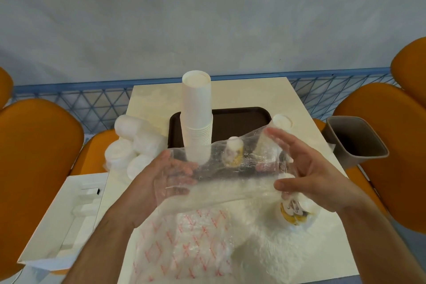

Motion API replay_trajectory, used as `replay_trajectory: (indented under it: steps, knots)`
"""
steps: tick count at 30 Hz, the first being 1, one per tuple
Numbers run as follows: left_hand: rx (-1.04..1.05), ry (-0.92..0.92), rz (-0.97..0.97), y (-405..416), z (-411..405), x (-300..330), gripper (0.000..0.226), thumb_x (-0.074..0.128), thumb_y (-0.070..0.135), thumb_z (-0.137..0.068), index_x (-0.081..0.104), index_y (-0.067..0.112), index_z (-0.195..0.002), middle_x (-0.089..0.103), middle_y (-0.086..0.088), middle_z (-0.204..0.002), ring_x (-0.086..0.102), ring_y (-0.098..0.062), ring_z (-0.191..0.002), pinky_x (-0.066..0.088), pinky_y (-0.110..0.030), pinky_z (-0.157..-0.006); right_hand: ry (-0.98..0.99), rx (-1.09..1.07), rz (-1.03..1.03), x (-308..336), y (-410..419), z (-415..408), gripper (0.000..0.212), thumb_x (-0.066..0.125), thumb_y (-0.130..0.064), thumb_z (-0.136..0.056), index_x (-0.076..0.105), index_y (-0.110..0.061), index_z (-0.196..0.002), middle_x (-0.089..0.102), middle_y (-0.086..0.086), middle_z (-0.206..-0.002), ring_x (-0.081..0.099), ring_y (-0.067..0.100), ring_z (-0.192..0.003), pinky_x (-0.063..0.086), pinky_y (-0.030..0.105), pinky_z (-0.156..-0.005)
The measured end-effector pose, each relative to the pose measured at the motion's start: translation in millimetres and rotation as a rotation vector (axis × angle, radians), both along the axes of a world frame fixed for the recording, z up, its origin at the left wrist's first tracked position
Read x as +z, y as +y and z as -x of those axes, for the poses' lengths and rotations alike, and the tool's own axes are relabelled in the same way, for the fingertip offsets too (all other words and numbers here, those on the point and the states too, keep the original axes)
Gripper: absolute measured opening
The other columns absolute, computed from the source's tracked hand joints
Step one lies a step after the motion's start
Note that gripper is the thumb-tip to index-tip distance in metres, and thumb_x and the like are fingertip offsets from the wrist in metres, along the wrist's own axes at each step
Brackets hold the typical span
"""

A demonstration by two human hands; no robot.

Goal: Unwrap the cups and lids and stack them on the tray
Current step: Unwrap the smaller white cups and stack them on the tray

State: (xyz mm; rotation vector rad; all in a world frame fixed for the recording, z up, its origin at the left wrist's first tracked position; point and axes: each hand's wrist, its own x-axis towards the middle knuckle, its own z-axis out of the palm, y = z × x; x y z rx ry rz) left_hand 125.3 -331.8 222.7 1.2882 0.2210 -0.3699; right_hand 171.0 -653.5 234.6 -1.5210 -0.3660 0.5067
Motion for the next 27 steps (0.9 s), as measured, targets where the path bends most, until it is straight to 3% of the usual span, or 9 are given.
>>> replay_trajectory:
  steps: [2, 3, 6, 10, 15, 19, 23, 27]
  knots:
    - [0.053, 0.004, -0.047, -10, -5, -1, 0.060, 0.055, 0.058, -0.087, 0.065, -0.001, -0.086, 0.070, -0.013, -0.119, 0.067, -0.037, -0.101, 0.055, -0.038, -0.081, 0.074, 0.039, -0.024, -3, 1, 0, 0.077, 0.074, 0.008, -0.076, 0.057, -0.029, -0.141, 0.048, -0.011, -0.152, 0.066, 0.036, -0.118, 0.064, 0.040, -0.068]
    - [0.083, -0.007, -0.075, -13, -7, -2, 0.050, 0.053, 0.048, -0.089, 0.066, 0.000, -0.082, 0.072, -0.014, -0.116, 0.068, -0.036, -0.098, 0.055, -0.039, -0.082, 0.076, 0.042, -0.005, -5, 2, -1, 0.074, 0.074, 0.007, -0.078, 0.057, -0.028, -0.141, 0.050, -0.010, -0.151, 0.069, 0.039, -0.109, 0.064, 0.037, -0.064]
    - [0.176, -0.032, -0.154, -16, -13, -5, 0.034, 0.057, 0.024, -0.095, 0.074, 0.010, -0.069, 0.074, -0.016, -0.106, 0.069, -0.032, -0.092, 0.053, -0.047, -0.092, 0.061, 0.025, 0.045, -8, 7, -2, 0.086, 0.072, 0.010, -0.082, 0.045, -0.035, -0.149, 0.045, -0.022, -0.152, 0.073, 0.032, -0.096, 0.062, 0.033, -0.063]
    - [0.334, -0.024, -0.160, -9, -18, -13, 0.023, 0.061, 0.006, -0.093, 0.078, 0.010, -0.078, 0.075, -0.019, -0.093, 0.069, -0.026, -0.084, 0.055, -0.035, -0.080, 0.057, 0.043, 0.047, -10, 5, -1, 0.102, 0.074, 0.011, -0.081, 0.030, -0.048, -0.152, 0.036, -0.044, -0.145, 0.072, 0.035, -0.102, 0.061, 0.028, -0.060]
    - [0.433, -0.038, -0.038, -1, -20, -15, 0.018, 0.060, 0.013, -0.094, 0.075, 0.009, -0.086, 0.074, -0.012, -0.096, 0.071, -0.027, -0.086, 0.059, -0.033, -0.073, 0.051, 0.062, 0.062, -11, 3, 2, 0.115, 0.073, 0.016, -0.080, 0.020, -0.058, -0.151, 0.023, -0.048, -0.148, 0.069, 0.036, -0.108, 0.060, 0.029, -0.058]
    - [0.243, 0.091, -0.123, 0, -26, -12, 0.027, 0.065, 0.035, -0.089, 0.073, 0.010, -0.094, 0.074, -0.010, -0.104, 0.071, -0.028, -0.092, 0.057, -0.042, -0.082, 0.030, 0.111, 0.074, -11, 6, 4, 0.116, 0.073, 0.016, -0.080, 0.019, -0.060, -0.150, 0.026, -0.050, -0.145, 0.069, 0.034, -0.110, 0.060, 0.030, -0.058]
    - [0.358, 0.094, -0.073, 1, -32, -11, 0.014, 0.069, 0.021, -0.090, 0.075, 0.008, -0.087, 0.074, -0.009, -0.088, 0.070, -0.021, -0.078, 0.058, -0.033, -0.073, 0.023, 0.133, 0.078, -11, 10, 4, 0.116, 0.074, 0.015, -0.080, 0.019, -0.060, -0.150, 0.025, -0.049, -0.146, 0.068, 0.033, -0.111, 0.061, 0.031, -0.058]
    - [0.490, 0.073, 0.066, 9, -33, -17, 0.011, 0.067, 0.015, -0.092, 0.070, 0.011, -0.083, 0.072, -0.009, -0.085, 0.070, -0.019, -0.077, 0.059, -0.034, -0.078, 0.020, 0.118, 0.071, -10, 9, 5, 0.116, 0.074, 0.015, -0.080, 0.019, -0.062, -0.148, 0.028, -0.050, -0.143, 0.068, 0.033, -0.113, 0.061, 0.032, -0.061]
